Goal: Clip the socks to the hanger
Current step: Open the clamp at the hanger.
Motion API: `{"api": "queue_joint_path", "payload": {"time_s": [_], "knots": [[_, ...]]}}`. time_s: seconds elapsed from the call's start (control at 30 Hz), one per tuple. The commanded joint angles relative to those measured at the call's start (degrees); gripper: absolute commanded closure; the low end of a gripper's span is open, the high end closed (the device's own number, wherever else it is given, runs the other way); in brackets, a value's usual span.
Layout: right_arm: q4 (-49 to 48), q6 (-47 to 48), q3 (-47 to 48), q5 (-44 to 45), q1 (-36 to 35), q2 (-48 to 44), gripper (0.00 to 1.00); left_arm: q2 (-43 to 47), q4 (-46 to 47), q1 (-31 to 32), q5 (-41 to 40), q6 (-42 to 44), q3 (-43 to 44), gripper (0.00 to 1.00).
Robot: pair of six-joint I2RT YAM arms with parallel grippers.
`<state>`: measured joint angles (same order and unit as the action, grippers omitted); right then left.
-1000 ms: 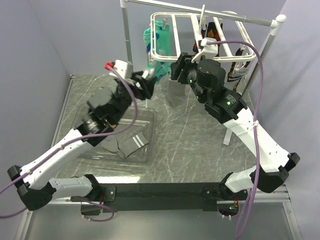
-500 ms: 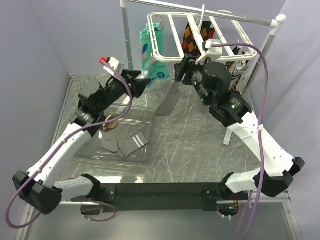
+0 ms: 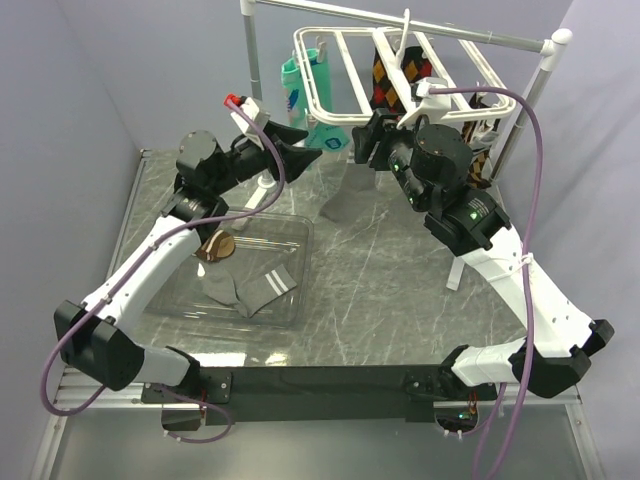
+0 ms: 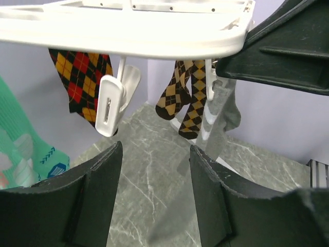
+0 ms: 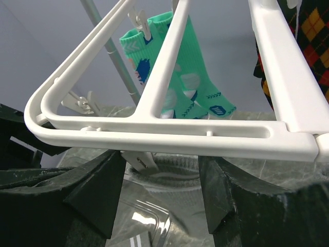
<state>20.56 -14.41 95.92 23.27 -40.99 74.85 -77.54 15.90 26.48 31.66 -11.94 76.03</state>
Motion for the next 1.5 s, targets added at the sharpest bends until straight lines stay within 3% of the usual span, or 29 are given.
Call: {"api": "queue_joint_path", "payload": {"time_s": [0.0, 0.37, 0.5, 0.63, 1.0, 1.23, 1.47], "knots": [[-2.10, 0.97, -0.21, 0.20, 0.56, -2.16, 0.36, -0.77, 5.63, -0.81, 5.95, -1.24, 3.51, 0.41], [-1.57, 1.58, 0.85, 0.29, 0.56, -1.90, 0.36, -5.52, 8.97, -2.66, 8.42, -3.26, 5.88, 0.51], [-1.05, 1.50, 0.85, 0.11, 0.56, -2.07, 0.36, -6.31, 10.11, -2.84, 9.65, -3.43, 6.24, 0.68], [-0.61, 0.71, -0.03, -1.73, 0.56, -2.86, 0.36, -6.22, 13.44, -2.84, 10.18, -4.84, 5.10, 0.77], [0.80, -1.58, -2.40, -7.35, 0.48, -8.66, 0.37, -5.34, 18.29, -2.84, 8.07, -10.46, 2.63, 0.81], [0.27, -3.51, -1.97, -19.03, 0.48, -10.16, 0.38, -2.28, 19.17, -2.23, 5.87, -13.01, -1.05, 0.82], [-2.36, -3.08, -2.14, -26.60, -1.63, -9.11, 0.37, 1.42, 15.83, 1.55, 2.62, -9.95, -4.14, 0.82]]}}
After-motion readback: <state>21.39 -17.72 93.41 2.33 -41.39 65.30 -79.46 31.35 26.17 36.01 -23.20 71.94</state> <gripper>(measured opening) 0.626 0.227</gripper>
